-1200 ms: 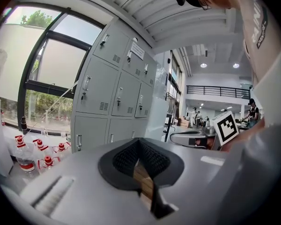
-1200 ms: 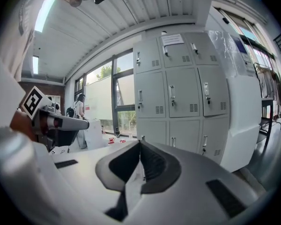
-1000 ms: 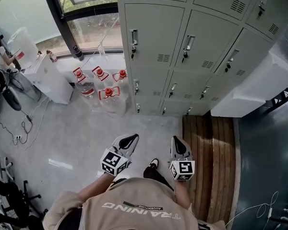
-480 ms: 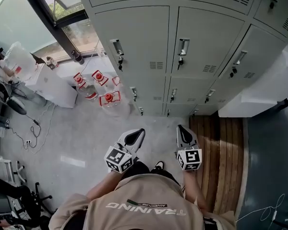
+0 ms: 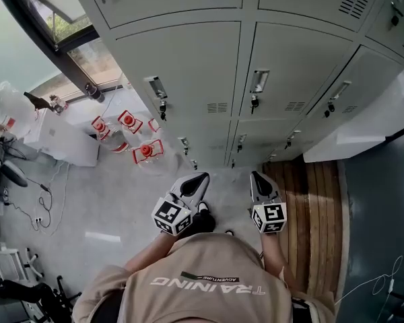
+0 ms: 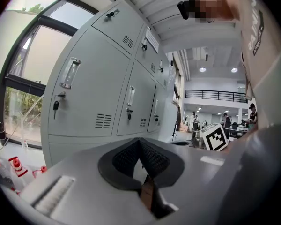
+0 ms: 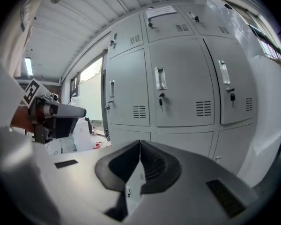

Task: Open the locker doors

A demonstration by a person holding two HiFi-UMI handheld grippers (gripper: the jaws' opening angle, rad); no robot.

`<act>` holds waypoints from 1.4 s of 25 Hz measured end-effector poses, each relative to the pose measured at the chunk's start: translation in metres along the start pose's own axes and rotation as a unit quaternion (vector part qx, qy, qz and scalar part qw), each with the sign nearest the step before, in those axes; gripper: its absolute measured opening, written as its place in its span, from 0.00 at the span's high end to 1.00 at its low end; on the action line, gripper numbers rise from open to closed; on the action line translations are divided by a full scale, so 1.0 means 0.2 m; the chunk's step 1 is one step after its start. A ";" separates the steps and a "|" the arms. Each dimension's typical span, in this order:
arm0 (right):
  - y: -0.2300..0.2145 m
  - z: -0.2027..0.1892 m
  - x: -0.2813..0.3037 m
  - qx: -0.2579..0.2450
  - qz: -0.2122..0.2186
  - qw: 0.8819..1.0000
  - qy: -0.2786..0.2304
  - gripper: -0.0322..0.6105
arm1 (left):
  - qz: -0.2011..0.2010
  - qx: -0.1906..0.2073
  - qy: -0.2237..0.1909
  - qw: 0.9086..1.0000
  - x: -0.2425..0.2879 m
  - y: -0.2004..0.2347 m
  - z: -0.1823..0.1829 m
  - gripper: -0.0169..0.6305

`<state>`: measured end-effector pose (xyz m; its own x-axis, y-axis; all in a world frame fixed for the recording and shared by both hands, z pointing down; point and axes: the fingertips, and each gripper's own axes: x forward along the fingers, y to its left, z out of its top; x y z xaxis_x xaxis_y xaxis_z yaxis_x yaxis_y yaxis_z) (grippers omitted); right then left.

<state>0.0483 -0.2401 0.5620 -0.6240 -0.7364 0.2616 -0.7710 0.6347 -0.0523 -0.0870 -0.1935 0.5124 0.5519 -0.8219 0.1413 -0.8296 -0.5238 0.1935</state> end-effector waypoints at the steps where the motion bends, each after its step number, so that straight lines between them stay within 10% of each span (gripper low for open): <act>1: -0.01 0.02 0.04 0.001 -0.006 1.000 0.000 0.93 | -0.009 0.006 -0.005 1.000 0.02 0.03 0.04 0.96; 15: -0.12 -0.06 0.46 0.033 -0.058 0.996 0.052 0.93 | -0.103 0.014 0.029 0.994 0.21 0.33 0.02 0.96; 35: -0.41 -0.92 1.13 -0.039 0.018 0.973 0.225 0.93 | -0.036 0.008 0.041 0.998 0.42 0.42 0.18 0.96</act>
<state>-0.0054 -0.4162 0.8019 -0.5175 -0.5470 0.6581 -0.7270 0.6866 -0.0009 -0.1130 -0.3153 0.5061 0.6152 -0.7608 0.2067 -0.7880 -0.5852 0.1915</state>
